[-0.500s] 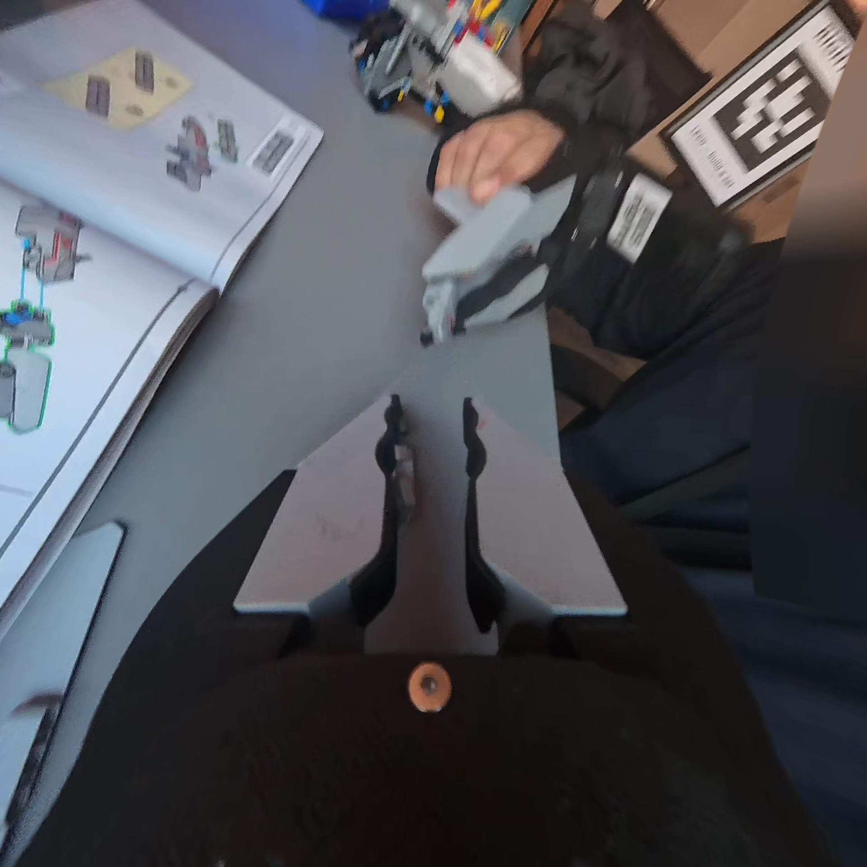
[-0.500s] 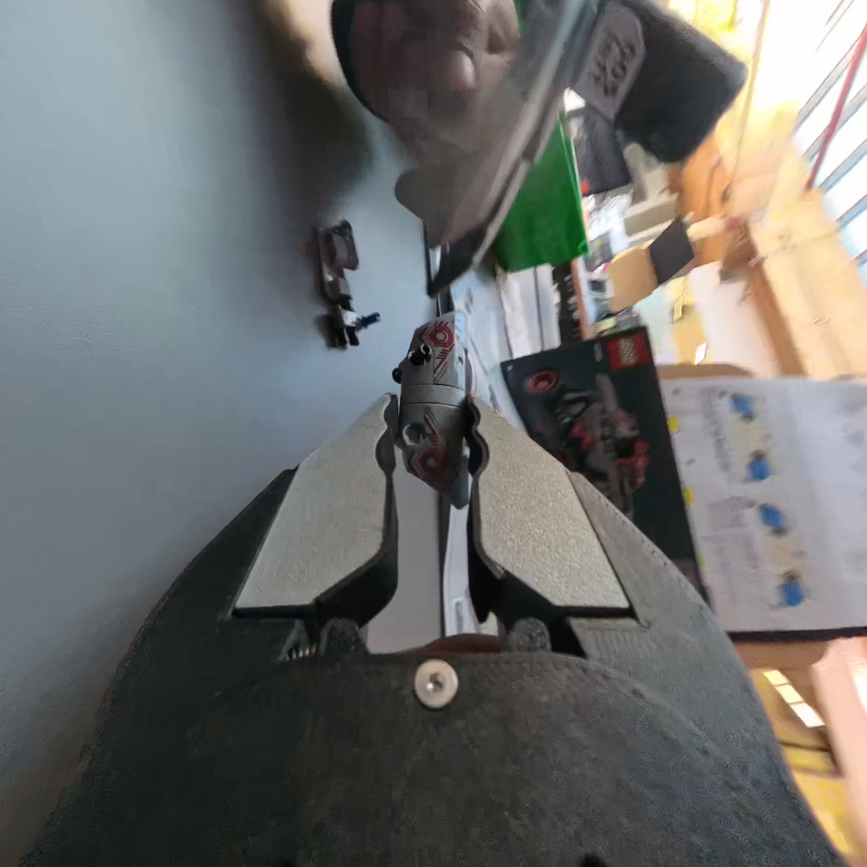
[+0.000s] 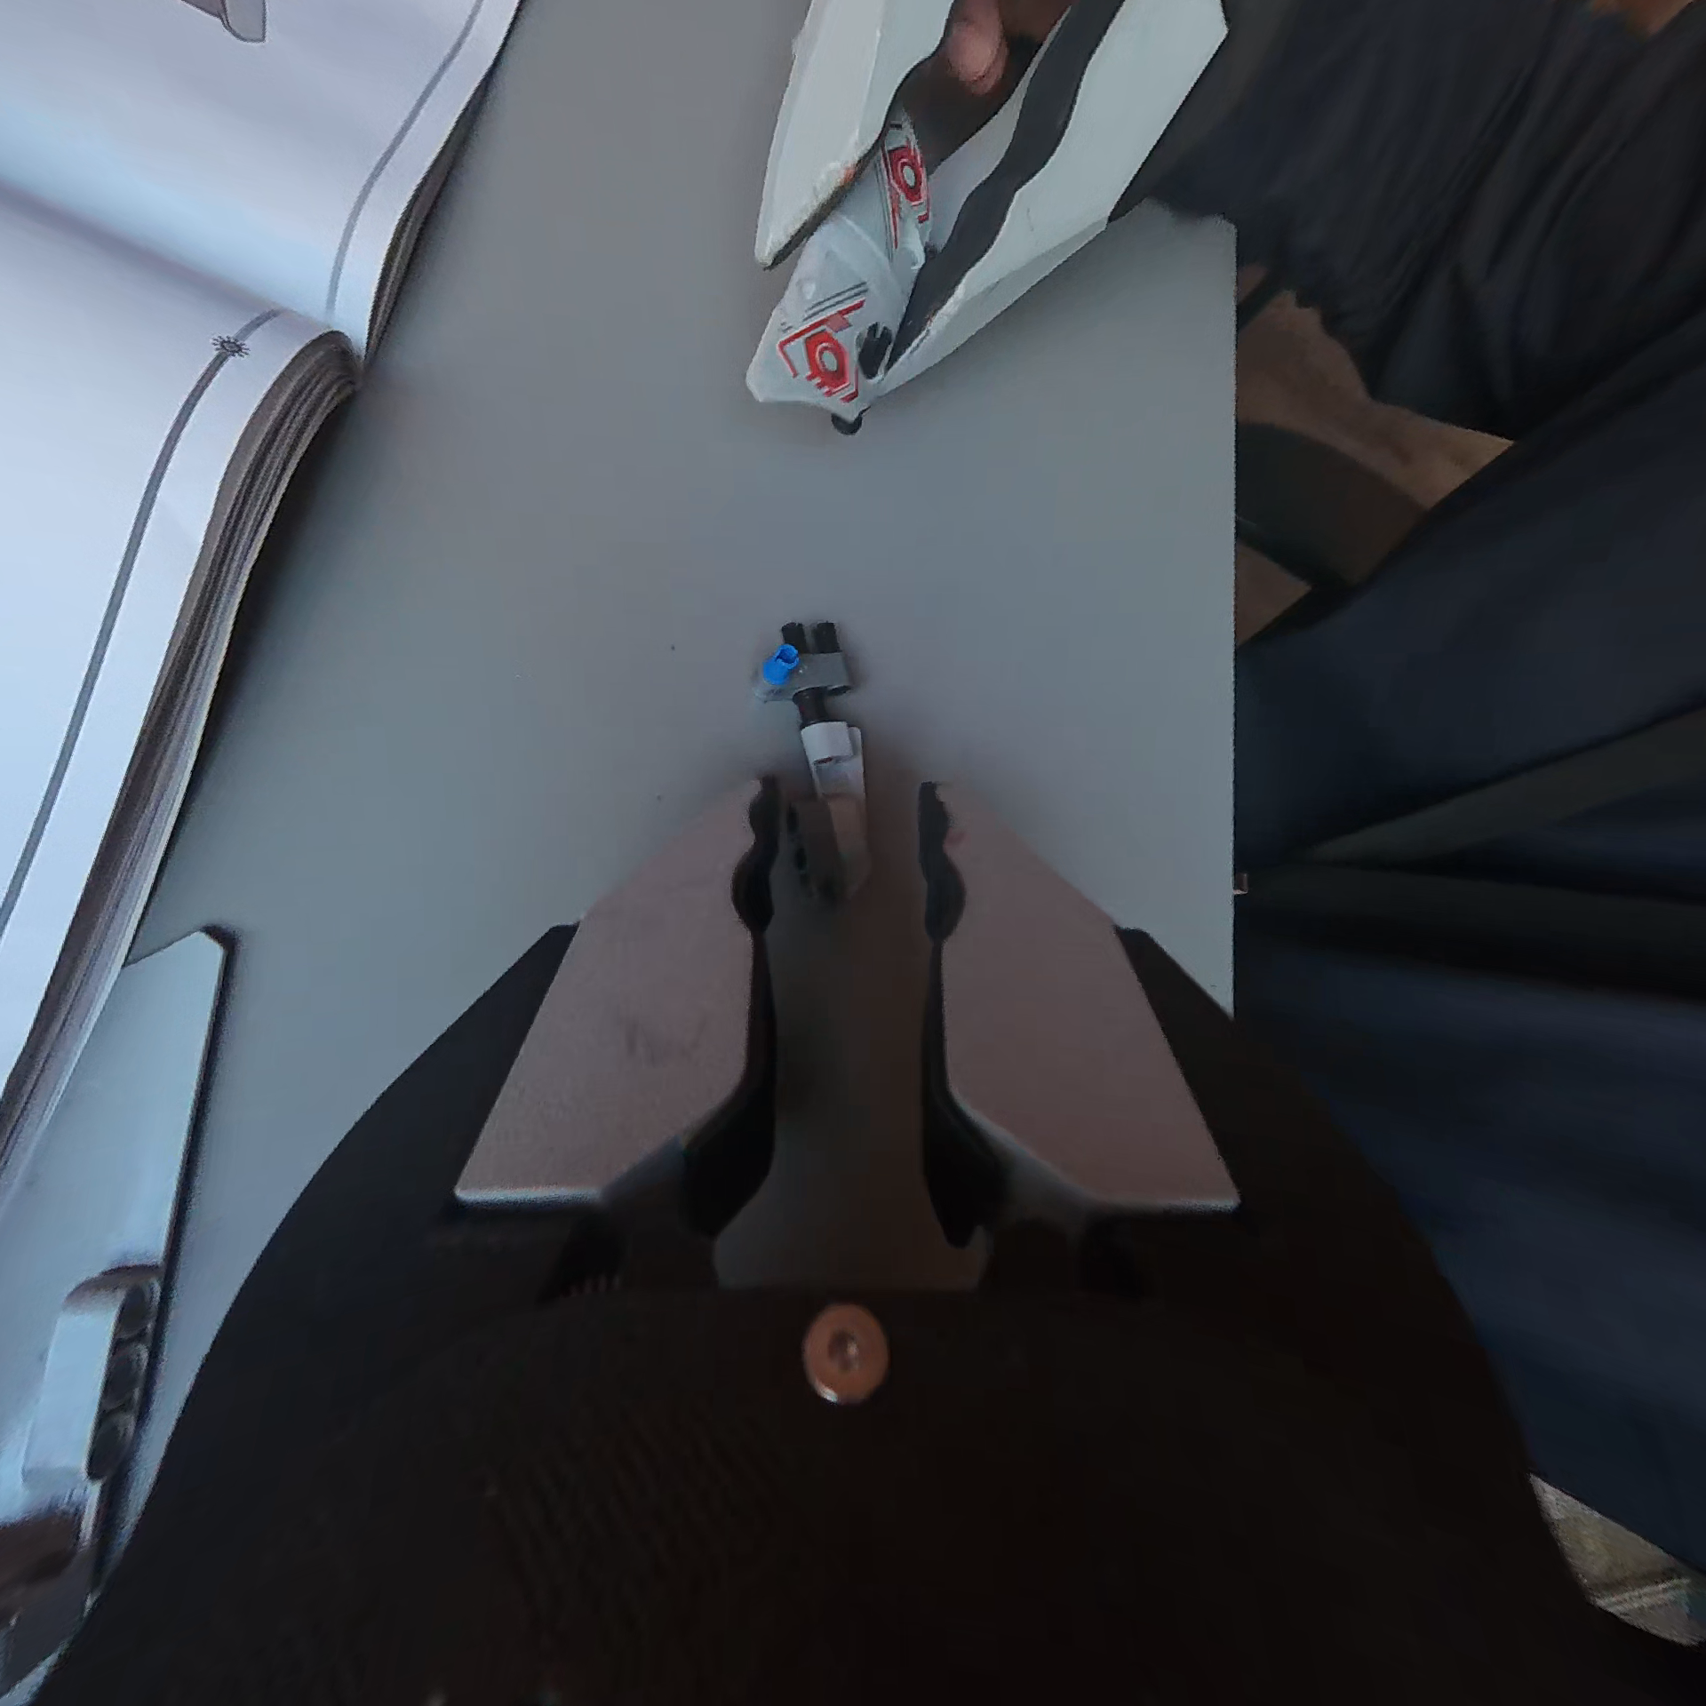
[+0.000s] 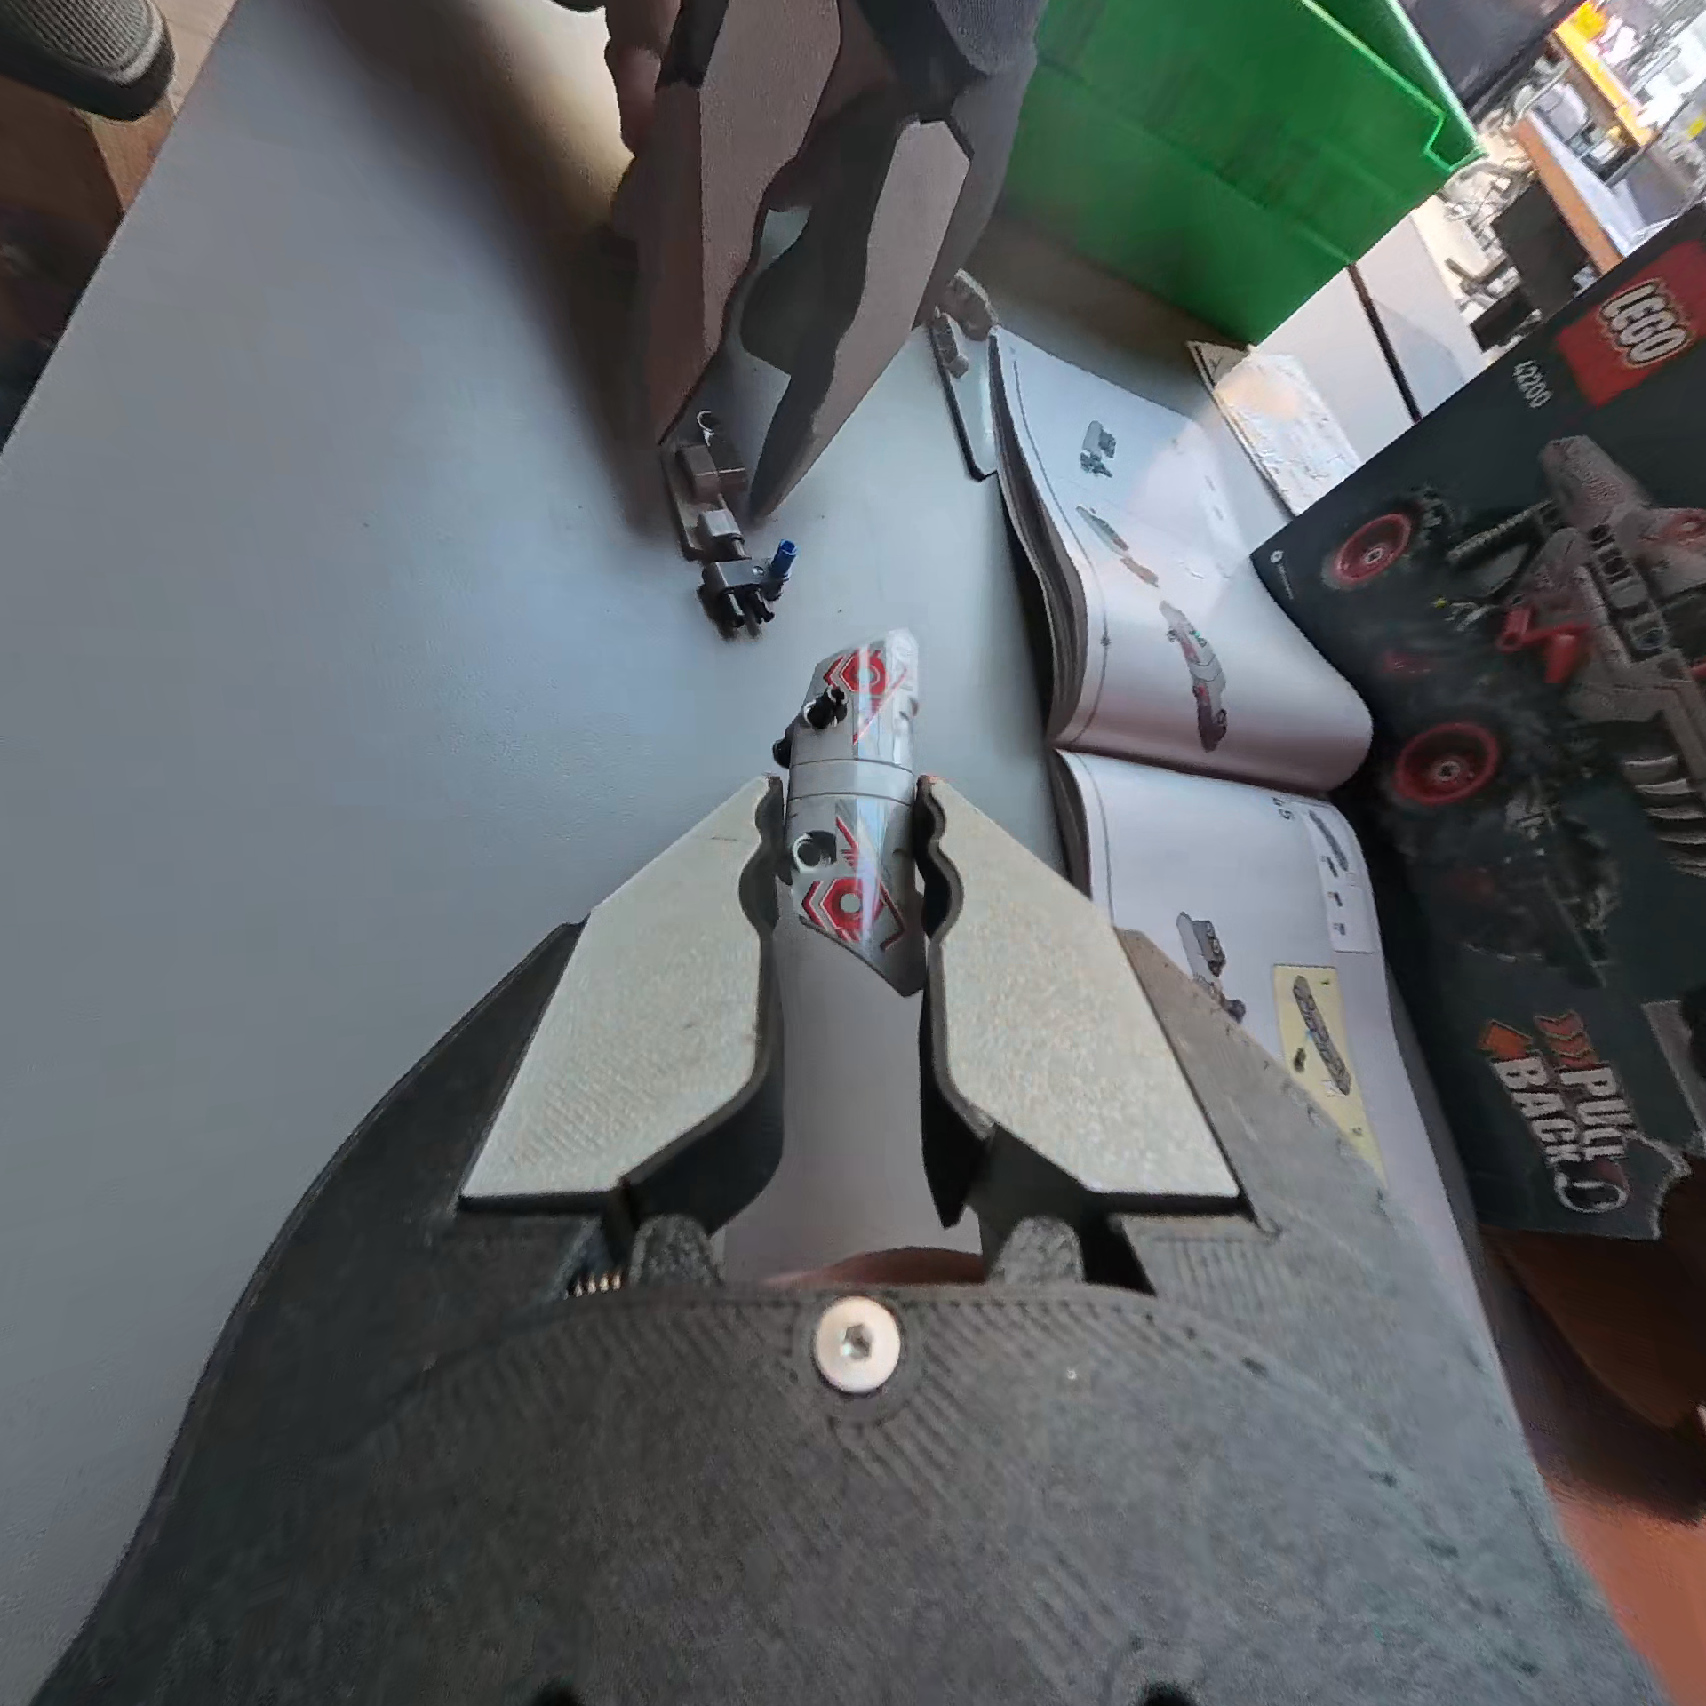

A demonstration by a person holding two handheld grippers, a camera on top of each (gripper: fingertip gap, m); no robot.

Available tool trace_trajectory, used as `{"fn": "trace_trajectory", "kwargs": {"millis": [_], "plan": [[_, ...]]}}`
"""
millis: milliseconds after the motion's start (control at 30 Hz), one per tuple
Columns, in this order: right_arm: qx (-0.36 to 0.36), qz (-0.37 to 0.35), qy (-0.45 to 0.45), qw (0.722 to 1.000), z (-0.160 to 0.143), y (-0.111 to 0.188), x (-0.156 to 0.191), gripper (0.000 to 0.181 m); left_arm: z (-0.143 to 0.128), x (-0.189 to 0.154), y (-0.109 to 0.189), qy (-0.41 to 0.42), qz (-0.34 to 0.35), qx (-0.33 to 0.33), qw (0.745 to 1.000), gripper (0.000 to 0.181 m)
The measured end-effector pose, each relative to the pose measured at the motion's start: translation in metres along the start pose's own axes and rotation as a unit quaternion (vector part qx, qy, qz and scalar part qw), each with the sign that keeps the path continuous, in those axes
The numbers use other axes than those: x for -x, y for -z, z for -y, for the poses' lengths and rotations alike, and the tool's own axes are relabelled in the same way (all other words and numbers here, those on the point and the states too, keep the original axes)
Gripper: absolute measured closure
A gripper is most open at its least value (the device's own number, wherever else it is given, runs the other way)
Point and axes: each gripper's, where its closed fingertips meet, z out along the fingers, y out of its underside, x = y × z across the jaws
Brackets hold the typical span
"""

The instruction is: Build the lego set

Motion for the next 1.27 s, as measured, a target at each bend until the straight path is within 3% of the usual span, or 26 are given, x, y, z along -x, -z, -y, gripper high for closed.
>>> {"fn": "trace_trajectory", "kwargs": {"millis": [233,533,667,900,1267], "plan": [[-0.008,0.006,-0.011,1.0,0.002,0.0,0.0,0.155,0.002,0.002,-0.004,-0.016,0.012,-0.001,1.0,0.165],[-0.013,0.017,0.082,0.996,0.008,-0.008,0.02,0.156,0.001,0.001,-0.01,-0.044,0.021,0.003,0.999,0.181],[-0.007,0.017,0.076,0.997,0.007,-0.009,0.019,0.156,0.001,-0.001,-0.011,-0.042,0.013,0.004,0.999,0.18],[-0.01,0.011,0.073,0.997,0.007,-0.007,0.017,0.155,0.004,-0.005,-0.01,-0.038,0.003,-0.002,0.999,0.164],[-0.014,0.012,0.073,0.997,0.008,-0.007,0.017,0.156,0.005,-0.002,-0.014,-0.081,0.04,0.003,0.996,0.181]]}}
